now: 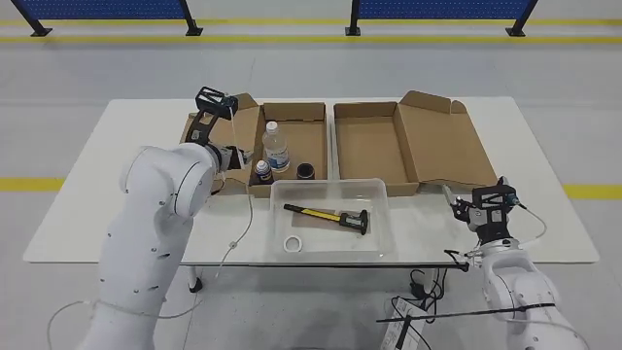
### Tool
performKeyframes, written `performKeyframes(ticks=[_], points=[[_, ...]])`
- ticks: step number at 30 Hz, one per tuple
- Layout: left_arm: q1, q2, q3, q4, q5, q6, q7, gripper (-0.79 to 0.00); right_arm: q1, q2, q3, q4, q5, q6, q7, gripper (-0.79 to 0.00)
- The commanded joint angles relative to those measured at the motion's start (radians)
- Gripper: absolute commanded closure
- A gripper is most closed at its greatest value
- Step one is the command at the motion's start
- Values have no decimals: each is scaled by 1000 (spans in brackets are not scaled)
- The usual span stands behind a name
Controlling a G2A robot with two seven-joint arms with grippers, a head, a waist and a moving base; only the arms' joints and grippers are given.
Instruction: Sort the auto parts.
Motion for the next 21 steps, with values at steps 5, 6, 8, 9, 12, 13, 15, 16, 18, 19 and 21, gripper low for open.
performKeyframes(ticks=[5,6,8,9,12,13,15,16,18,19,21], points=[[0,0,0,0,-1,1,1,-785,18,-4,-8,-32,39,-22,29,-785],[0,0,0,0,-1,1,1,-785,21,-4,-11,-38,40,-32,44,-785],[0,0,0,0,-1,1,1,-785,28,-3,-17,-56,25,-57,79,-785],[0,0,0,0,-1,1,1,-785,32,-3,-20,-67,24,-70,98,-785],[0,0,0,0,-1,1,1,-785,50,0,-31,-109,0,-126,153,-785],[0,0,0,0,-1,1,1,-785,56,1,-34,-123,11,-140,172,-785],[0,0,0,0,-1,1,1,-785,69,2,-37,-156,13,-177,209,-785],[0,0,0,0,-1,1,1,-785,73,3,-41,-169,17,-196,223,-785],[0,0,0,0,-1,1,1,-785,80,5,-44,-194,20,-235,251,-785],[0,0,0,0,-1,1,1,-785,82,5,-47,-203,26,-250,264,-785],[0,0,0,0,-1,1,1,-785,85,7,-50,-221,36,-284,290,-785]])
